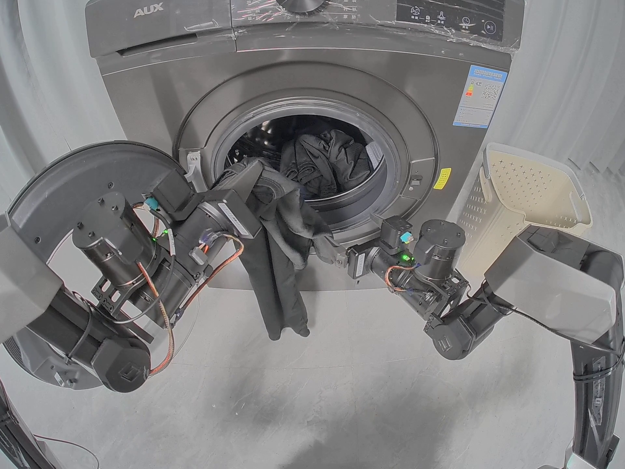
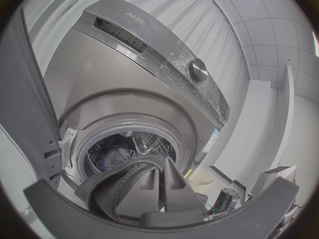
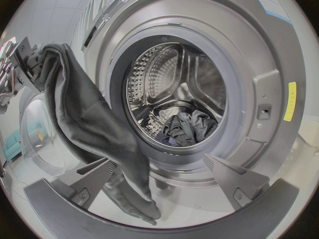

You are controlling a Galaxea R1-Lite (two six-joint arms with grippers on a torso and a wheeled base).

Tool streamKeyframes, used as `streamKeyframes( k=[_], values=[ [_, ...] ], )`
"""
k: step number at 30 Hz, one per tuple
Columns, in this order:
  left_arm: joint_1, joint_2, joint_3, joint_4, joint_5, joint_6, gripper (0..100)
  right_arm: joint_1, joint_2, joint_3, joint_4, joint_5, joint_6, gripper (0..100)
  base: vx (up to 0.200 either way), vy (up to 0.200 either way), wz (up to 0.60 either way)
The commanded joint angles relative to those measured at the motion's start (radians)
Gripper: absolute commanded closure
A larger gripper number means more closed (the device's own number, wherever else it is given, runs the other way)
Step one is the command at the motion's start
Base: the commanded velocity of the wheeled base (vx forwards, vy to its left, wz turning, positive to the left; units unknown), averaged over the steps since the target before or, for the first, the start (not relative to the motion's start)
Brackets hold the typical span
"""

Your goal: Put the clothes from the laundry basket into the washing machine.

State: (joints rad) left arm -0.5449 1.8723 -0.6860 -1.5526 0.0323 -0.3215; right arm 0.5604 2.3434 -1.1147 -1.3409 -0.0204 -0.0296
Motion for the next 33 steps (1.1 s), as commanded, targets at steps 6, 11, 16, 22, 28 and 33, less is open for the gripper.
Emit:
streamKeyframes(
  k=[6, 11, 16, 22, 28, 33],
  values=[
    [0.000, -0.004, -0.001, -0.004, 0.000, -0.001, 100, 0.007, 0.053, 0.007, 0.002, -0.006, 0.000, 0, 0.000, 0.000, 0.00],
    [0.000, -0.002, -0.001, -0.004, 0.000, -0.002, 100, 0.024, 0.088, -0.036, 0.003, -0.007, 0.002, 0, 0.000, 0.000, 0.00],
    [0.000, 0.001, -0.001, -0.004, 0.000, -0.002, 100, 0.064, 0.111, -0.111, 0.012, -0.009, -0.001, 0, 0.000, 0.000, 0.00],
    [0.000, 0.002, -0.001, -0.003, 0.001, -0.008, 100, 0.085, 0.109, -0.134, 0.011, -0.009, -0.001, 0, 0.000, 0.000, 0.00],
    [0.002, 0.007, -0.001, -0.004, 0.001, -0.008, 100, 0.093, 0.088, -0.177, 0.012, -0.009, -0.001, 0, 0.000, 0.000, 0.00],
    [0.008, 0.010, -0.001, -0.004, 0.001, -0.008, 100, 0.084, 0.053, -0.178, 0.012, -0.009, -0.001, 0, 0.000, 0.000, 0.00]
  ],
)
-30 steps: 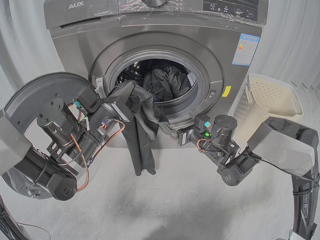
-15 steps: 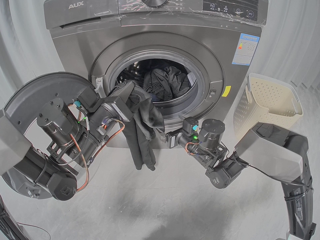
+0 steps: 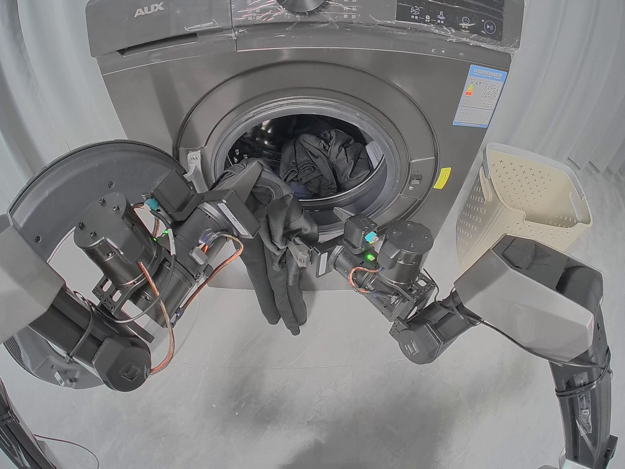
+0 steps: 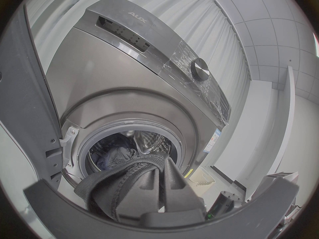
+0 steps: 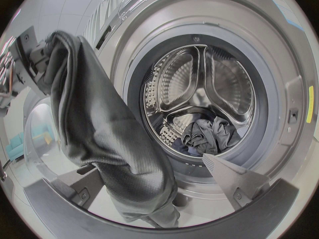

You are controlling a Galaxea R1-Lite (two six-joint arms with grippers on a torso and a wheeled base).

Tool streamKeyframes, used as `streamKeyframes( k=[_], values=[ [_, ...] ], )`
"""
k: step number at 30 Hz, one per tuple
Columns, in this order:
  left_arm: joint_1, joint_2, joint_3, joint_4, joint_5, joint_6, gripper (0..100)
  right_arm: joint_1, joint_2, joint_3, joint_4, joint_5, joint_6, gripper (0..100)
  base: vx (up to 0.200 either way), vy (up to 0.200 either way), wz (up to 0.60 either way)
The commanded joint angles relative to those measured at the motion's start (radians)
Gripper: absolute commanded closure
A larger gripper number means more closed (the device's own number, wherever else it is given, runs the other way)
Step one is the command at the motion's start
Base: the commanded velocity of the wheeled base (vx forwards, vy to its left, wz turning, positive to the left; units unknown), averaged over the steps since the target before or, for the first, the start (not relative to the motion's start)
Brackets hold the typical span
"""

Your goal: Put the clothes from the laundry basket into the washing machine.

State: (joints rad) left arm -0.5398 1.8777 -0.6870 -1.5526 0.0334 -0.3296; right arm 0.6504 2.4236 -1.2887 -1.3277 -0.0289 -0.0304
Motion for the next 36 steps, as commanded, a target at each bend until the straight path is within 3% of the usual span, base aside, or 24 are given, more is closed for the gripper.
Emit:
streamKeyframes(
  k=[1, 8, 18, 24, 30, 36],
  values=[
    [0.003, 0.005, 0.000, -0.004, 0.000, 0.000, 100, -0.009, -0.037, -0.004, -0.002, 0.000, 0.000, 0, 0.000, 0.000, 0.00],
    [0.017, 0.006, 0.000, -0.003, 0.000, 0.000, 100, -0.026, -0.087, 0.016, -0.002, 0.001, 0.000, 0, 0.000, 0.000, 0.00],
    [0.023, 0.001, -0.003, -0.004, 0.002, 0.000, 100, -0.066, -0.120, 0.154, -0.005, 0.003, 0.000, 0, 0.000, 0.000, 0.00],
    [0.023, 0.001, -0.003, -0.004, 0.002, 0.000, 100, -0.081, -0.129, 0.154, -0.004, 0.003, 0.000, 0, 0.000, 0.000, 0.00],
    [0.018, 0.001, -0.003, -0.004, 0.002, 0.000, 100, -0.040, -0.097, 0.134, -0.002, 0.006, -0.002, 0, 0.000, 0.000, 0.00],
    [0.017, 0.001, -0.002, -0.004, 0.000, -0.002, 100, 0.003, 0.006, -0.001, -0.001, 0.007, -0.002, 0, 0.000, 0.000, 0.00]
  ],
)
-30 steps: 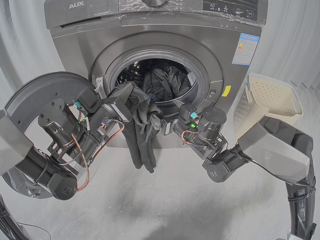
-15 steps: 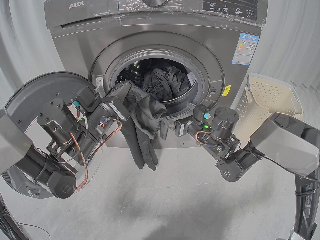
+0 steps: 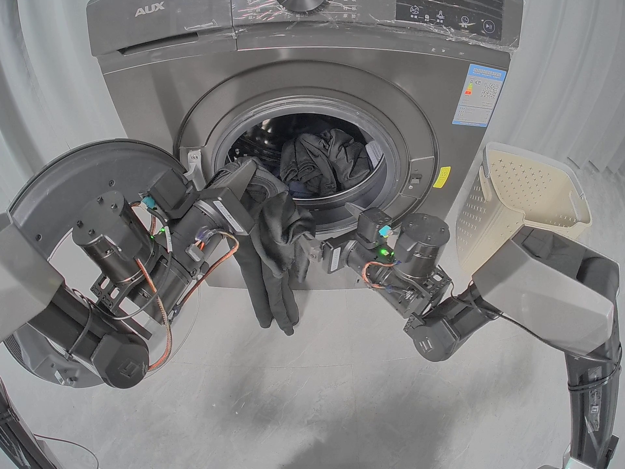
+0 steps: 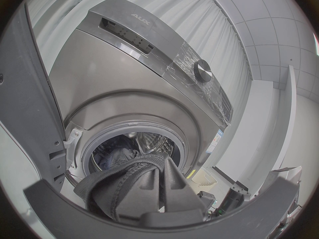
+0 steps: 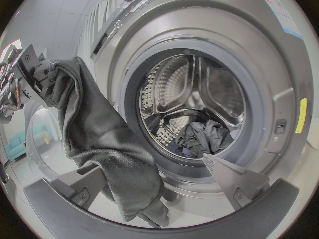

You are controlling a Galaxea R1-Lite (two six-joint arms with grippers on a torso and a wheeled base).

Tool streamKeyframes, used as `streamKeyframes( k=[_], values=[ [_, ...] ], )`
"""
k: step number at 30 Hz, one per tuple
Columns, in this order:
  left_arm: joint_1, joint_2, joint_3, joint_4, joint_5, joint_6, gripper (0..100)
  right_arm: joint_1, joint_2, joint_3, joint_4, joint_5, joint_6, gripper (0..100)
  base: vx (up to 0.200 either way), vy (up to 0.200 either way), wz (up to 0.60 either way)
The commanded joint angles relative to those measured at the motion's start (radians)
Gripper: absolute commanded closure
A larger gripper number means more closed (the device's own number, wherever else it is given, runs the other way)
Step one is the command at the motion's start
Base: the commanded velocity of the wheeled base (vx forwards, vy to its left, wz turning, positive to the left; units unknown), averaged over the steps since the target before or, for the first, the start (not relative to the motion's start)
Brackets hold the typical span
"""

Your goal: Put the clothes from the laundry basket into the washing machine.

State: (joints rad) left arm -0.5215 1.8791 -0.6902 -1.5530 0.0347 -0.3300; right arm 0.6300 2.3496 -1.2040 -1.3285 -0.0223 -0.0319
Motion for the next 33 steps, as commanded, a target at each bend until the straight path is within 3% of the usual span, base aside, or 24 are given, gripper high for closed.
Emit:
streamKeyframes(
  k=[1, 7, 8, 16, 21, 25, 33],
  values=[
    [-0.002, 0.000, 0.001, -0.002, 0.001, -0.001, 100, 0.023, 0.091, -0.109, 0.000, 0.001, 0.000, 0, 0.000, 0.000, 0.00],
    [-0.003, 0.002, 0.003, -0.002, -0.001, -0.001, 100, 0.022, 0.086, -0.154, -0.015, 0.002, 0.006, 0, 0.000, 0.000, 0.00],
    [-0.003, 0.002, 0.003, -0.004, -0.001, -0.001, 100, 0.022, 0.086, -0.154, -0.015, 0.002, 0.006, 100, 0.000, 0.000, 0.00],
    [0.006, 0.003, 0.006, -0.004, -0.001, -0.003, 100, 0.045, 0.037, -0.103, -0.051, 0.018, 0.017, 100, 0.000, 0.000, 0.00],
    [0.018, 0.005, 0.006, -0.002, -0.002, -0.004, 100, 0.050, -0.078, 0.063, -0.070, 0.025, 0.021, 100, 0.000, 0.000, 0.00],
    [0.018, 0.002, 0.003, -0.002, -0.002, -0.004, 100, 0.014, -0.151, 0.172, -0.058, 0.027, 0.023, 100, 0.000, 0.000, 0.00],
    [0.009, -0.003, 0.003, -0.004, -0.001, -0.004, 100, 0.002, -0.081, 0.182, -0.055, 0.025, 0.014, 100, 0.000, 0.000, 0.00]
  ],
)
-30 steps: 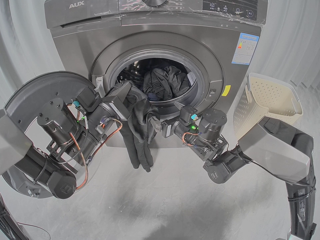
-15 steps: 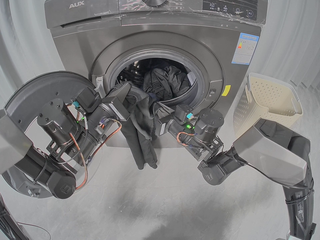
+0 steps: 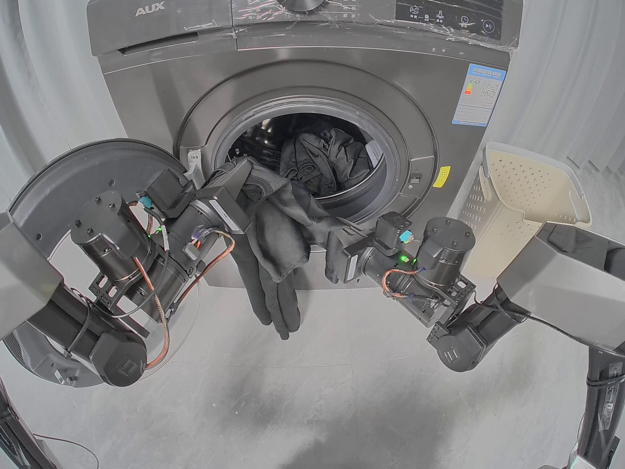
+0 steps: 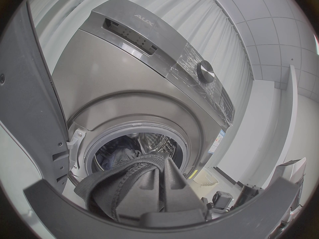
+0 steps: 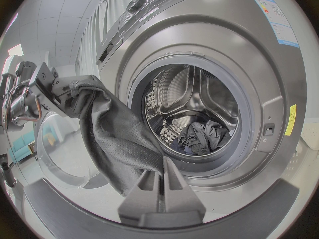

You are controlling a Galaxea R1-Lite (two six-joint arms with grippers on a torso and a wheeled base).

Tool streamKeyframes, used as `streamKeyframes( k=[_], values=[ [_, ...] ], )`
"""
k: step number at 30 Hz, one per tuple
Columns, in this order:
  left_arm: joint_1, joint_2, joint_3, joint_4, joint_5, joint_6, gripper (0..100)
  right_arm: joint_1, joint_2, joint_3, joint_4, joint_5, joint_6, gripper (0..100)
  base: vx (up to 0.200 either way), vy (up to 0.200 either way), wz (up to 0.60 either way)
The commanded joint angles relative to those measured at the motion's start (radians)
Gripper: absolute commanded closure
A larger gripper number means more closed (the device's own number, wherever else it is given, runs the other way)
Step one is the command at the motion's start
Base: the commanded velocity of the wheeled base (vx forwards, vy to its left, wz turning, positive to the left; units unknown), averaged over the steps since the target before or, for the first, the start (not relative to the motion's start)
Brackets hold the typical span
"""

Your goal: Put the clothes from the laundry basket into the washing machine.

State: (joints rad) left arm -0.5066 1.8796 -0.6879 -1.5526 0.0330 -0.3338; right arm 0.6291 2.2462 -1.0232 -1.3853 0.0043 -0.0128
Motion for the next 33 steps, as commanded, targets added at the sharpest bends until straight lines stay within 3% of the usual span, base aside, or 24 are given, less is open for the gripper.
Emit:
streamKeyframes(
  k=[1, 2, 9, 22, 33],
  values=[
    [-0.006, -0.005, 0.001, -0.003, 0.001, -0.001, 100, 0.006, 0.041, -0.006, 0.003, -0.001, -0.007, 100, 0.000, 0.000, 0.00],
    [-0.006, -0.005, 0.001, -0.004, 0.001, -0.001, 100, 0.011, 0.061, -0.015, 0.003, -0.001, -0.007, 0, 0.000, 0.000, 0.00],
    [-0.006, 0.000, -0.001, -0.004, 0.001, 0.001, 100, 0.035, 0.135, -0.063, 0.005, -0.001, -0.007, 0, 0.000, 0.000, 0.00],
    [0.000, 0.004, -0.004, -0.003, 0.002, 0.002, 100, 0.104, 0.006, 0.008, 0.005, -0.001, -0.007, 0, 0.000, 0.000, 0.00],
    [-0.001, 0.009, -0.002, -0.003, 0.002, 0.004, 100, 0.101, 0.039, -0.153, 0.060, -0.010, -0.010, 0, 0.000, 0.000, 0.00]
  ],
)
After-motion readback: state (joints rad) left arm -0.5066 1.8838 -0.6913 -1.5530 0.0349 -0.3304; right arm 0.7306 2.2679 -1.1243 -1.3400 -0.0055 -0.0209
